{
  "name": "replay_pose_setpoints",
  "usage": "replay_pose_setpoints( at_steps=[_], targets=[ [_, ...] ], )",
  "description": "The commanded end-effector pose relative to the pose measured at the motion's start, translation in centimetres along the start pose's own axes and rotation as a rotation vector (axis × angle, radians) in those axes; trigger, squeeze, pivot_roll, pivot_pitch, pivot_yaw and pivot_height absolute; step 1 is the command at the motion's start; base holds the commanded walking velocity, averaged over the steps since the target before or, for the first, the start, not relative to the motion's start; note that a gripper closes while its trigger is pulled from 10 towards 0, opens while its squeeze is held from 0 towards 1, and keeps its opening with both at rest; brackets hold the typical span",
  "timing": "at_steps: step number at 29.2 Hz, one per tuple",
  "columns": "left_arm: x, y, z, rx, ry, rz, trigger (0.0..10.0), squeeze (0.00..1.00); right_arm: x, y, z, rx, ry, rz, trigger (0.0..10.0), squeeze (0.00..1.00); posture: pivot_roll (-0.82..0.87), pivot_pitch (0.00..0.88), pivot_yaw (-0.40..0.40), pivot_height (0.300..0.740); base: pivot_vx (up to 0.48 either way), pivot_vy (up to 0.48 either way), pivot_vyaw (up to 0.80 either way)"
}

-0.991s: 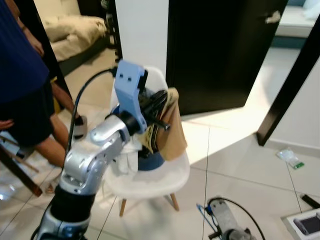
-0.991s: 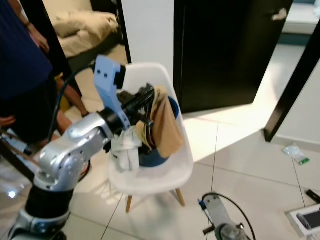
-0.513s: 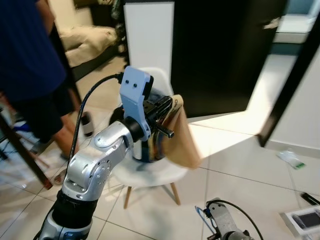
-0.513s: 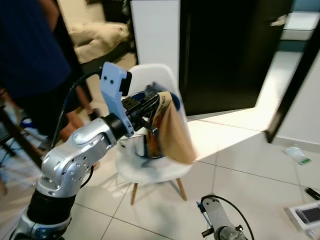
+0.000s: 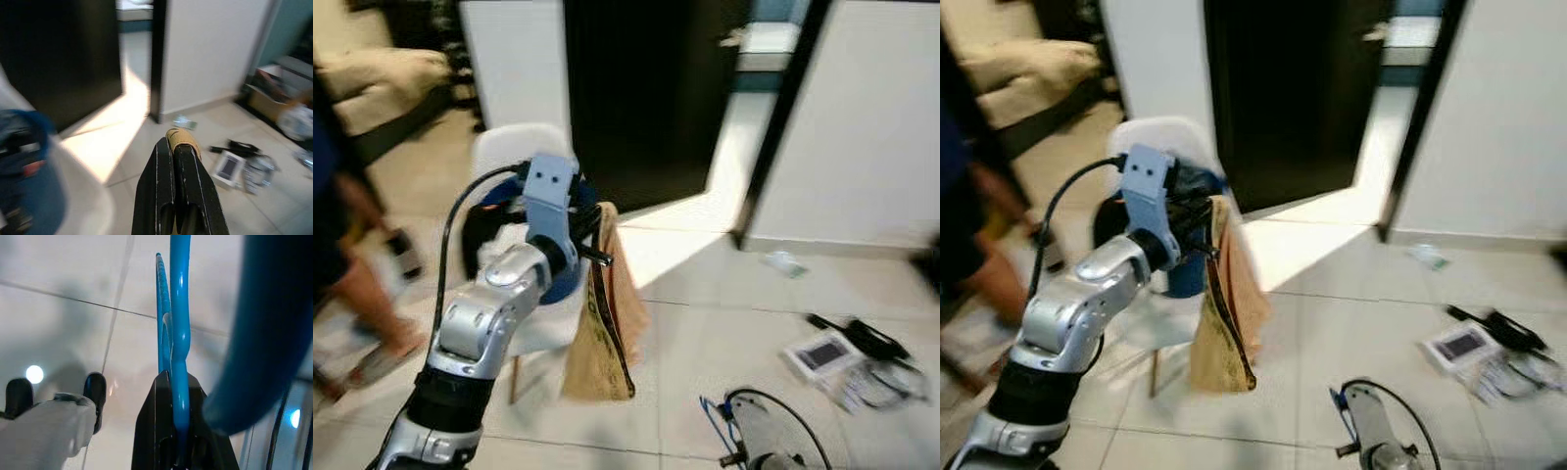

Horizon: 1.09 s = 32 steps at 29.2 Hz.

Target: Hang hanger

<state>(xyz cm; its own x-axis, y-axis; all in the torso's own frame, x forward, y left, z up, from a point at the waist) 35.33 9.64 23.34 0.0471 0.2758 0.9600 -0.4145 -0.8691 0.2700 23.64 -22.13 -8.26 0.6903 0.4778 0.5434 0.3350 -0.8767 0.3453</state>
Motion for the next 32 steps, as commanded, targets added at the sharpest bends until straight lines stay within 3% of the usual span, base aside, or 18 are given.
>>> replay_pose_setpoints(
  at_steps=[1, 7, 13, 14, 15, 16, 17, 20, 21, 23, 24, 26, 27, 28, 29, 30, 31, 32],
  targets=[
    [-0.1, -0.4, 0.0, 0.021, -0.016, -0.01, 10.0, 0.0, 0.3, -0.3, 0.0, 0.01, 0.03, 0.02, 10.0, 0.0, 0.0, 0.0, 0.001, 0.74, 0.0, 0.0, -0.8],
    [-0.7, 0.2, 0.2, -0.014, -0.059, -0.004, 10.0, 0.0, 1.4, -0.7, -0.1, 0.056, 0.119, -0.019, 10.0, 0.0, -0.02, 0.0, 0.006, 0.74, 0.0, 0.0, -0.8],
    [-2.1, 0.1, 0.1, -0.072, -0.142, 0.135, 10.0, 0.0, 2.4, -1.1, -0.2, 0.111, 0.197, -0.018, 10.0, 0.0, -0.03, 0.0, 0.008, 0.74, 0.0, 0.0, -0.8],
    [-2.9, 0.1, 0.0, -0.109, -0.169, 0.195, 10.0, 0.0, 6.9, 3.2, -0.4, 0.111, 0.326, -0.017, 10.0, 0.0, -0.04, 0.0, 0.015, 0.74, 0.0, 0.0, -0.8],
    [-3.5, 0.2, 0.0, -0.139, -0.179, 0.223, 10.0, 0.0, 10.6, 6.5, -1.3, 0.109, 0.433, -0.024, 10.0, 0.0, -0.04, 0.0, 0.016, 0.74, 0.0, 0.0, -0.8],
    [-3.5, 0.2, 0.0, -0.139, -0.179, 0.223, 10.0, 0.0, 10.6, 6.5, -1.3, 0.109, 0.433, -0.024, 10.0, 0.0, -0.04, 0.0, 0.016, 0.74, 0.0, 0.0, -0.8],
    [-4.0, 0.4, -0.1, -0.152, -0.181, 0.212, 10.0, 0.0, 13.4, 8.7, -2.3, 0.1, 0.514, -0.027, 10.0, 0.0, -0.05, 0.0, 0.017, 0.74, 0.0, 0.0, -0.8],
    [-4.9, 0.1, -0.3, -0.113, -0.162, 0.167, 10.0, 0.0, 15.0, 9.7, -2.9, 0.07, 0.561, -0.016, 10.0, 0.0, -0.06, 0.0, 0.021, 0.74, 0.0, 0.0, -0.8],
    [-6.9, -1.5, -1.4, 0.052, -0.134, 0.074, 10.0, 0.0, 15.0, 9.3, -2.8, 0.027, 0.567, 0.024, 10.0, 0.0, -0.07, 0.0, 0.02, 0.74, 0.0, 0.0, -0.8],
    [-7.3, -1.9, -1.7, 0.094, -0.13, 0.057, 10.0, 0.0, 14.9, 9.2, -2.8, 0.019, 0.567, 0.033, 10.0, 0.0, -0.07, 0.0, 0.02, 0.74, 0.0, 0.0, -0.8],
    [-7.4, -3.7, -2.5, 0.189, -0.111, -0.004, 10.0, 0.0, 14.4, 8.9, -2.7, 0.011, 0.563, 0.039, 10.0, 0.0, -0.07, 0.0, 0.013, 0.74, 0.0, 0.0, -0.8],
    [-7.4, -3.7, -2.5, 0.189, -0.111, -0.004, 10.0, 0.0, 14.4, 8.9, -2.7, 0.011, 0.563, 0.039, 10.0, 0.0, -0.07, 0.0, 0.013, 0.74, 0.0, 0.0, -0.8],
    [-8.2, -5.8, -3.8, 0.276, -0.125, -0.024, 10.0, 0.0, 13.8, 8.7, -2.6, -0.011, 0.556, 0.045, 10.0, 0.0, -0.07, 0.0, 0.004, 0.74, 0.0, 0.0, -0.8],
    [-8.2, -5.8, -3.8, 0.276, -0.125, -0.024, 10.0, 0.0, 13.8, 8.7, -2.6, -0.011, 0.556, 0.045, 10.0, 0.0, -0.07, 0.0, 0.004, 0.74, 0.0, 0.0, -0.8],
    [-9.8, -8.2, -5.6, 0.37, -0.157, -0.023, 10.0, 0.0, 13.0, 8.5, -2.5, -0.029, 0.548, 0.057, 10.0, 0.0, -0.07, 0.0, 0.0, 0.74, 0.0, 0.0, -0.8],
    [-9.8, -8.2, -5.6, 0.37, -0.157, -0.023, 10.0, 0.0, 13.0, 8.5, -2.5, -0.029, 0.548, 0.057, 10.0, 0.0, -0.07, 0.0, 0.0, 0.74, 0.0, 0.0, -0.8],
    [-11.9, -9.9, -7.5, 0.446, -0.212, -0.027, 10.0, 0.0, 12.3, 8.2, -2.3, -0.046, 0.531, 0.05, 10.0, 0.0, -0.07, 0.0, -0.002, 0.74, 0.0, 0.0, -0.8],
    [-11.9, -9.9, -7.5, 0.446, -0.212, -0.027, 10.0, 0.0, 12.3, 8.2, -2.3, -0.046, 0.531, 0.05, 10.0, 0.0, -0.07, 0.0, -0.002, 0.74, 0.0, 0.0, -0.8]
  ],
)
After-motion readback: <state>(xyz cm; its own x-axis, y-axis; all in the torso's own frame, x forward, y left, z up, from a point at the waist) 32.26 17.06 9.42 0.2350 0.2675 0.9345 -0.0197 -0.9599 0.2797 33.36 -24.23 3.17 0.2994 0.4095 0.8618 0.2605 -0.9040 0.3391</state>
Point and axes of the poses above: a point about 5 cm out from each wrist's last joint towards the gripper, its own z axis pointing out of the wrist towards the gripper, its own x axis along the axis of the wrist's last joint, y = z × x, the point moved 3 cm from there along z, pointing out of the wrist towards the gripper, and after that the axes turned 14 degrees about -z, right-handed, at the moved point
